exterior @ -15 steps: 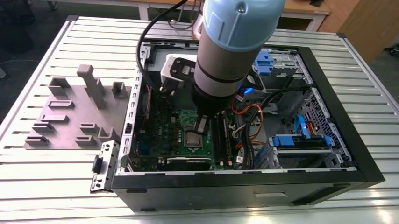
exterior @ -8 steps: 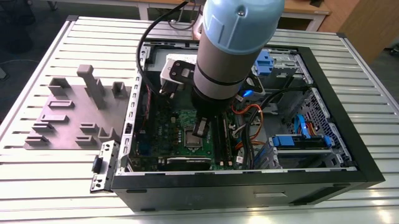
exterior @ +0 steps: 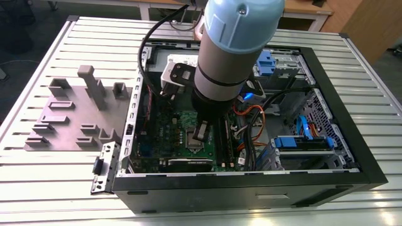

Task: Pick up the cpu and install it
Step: 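Close the cpu cover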

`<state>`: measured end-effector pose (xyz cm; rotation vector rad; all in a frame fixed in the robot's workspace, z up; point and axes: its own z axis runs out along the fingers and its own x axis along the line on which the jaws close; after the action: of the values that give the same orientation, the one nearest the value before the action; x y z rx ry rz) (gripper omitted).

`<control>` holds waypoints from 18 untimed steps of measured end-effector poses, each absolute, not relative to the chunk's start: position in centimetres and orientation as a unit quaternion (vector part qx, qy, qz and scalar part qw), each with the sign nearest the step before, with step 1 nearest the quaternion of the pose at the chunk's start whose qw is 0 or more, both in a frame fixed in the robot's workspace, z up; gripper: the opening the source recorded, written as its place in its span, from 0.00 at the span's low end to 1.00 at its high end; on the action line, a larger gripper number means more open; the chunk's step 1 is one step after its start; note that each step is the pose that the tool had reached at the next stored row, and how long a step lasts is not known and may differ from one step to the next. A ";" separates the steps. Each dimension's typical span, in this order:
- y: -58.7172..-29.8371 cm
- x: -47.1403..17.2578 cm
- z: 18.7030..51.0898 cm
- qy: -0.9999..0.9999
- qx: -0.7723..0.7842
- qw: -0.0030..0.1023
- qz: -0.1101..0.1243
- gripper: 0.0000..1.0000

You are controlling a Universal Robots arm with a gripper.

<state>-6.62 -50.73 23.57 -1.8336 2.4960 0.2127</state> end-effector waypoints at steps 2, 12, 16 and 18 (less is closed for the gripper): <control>-50.7 -6.6 23.6 0.804 -0.591 0.018 0.067 0.11; -50.7 -6.6 23.6 0.804 -0.591 0.012 0.060 0.11; -50.7 -6.6 23.6 0.805 -0.591 0.010 0.058 0.11; -50.7 -6.6 23.6 0.805 -0.591 0.009 0.056 0.11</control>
<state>-6.62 -50.73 23.57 -1.8455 2.5129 0.1753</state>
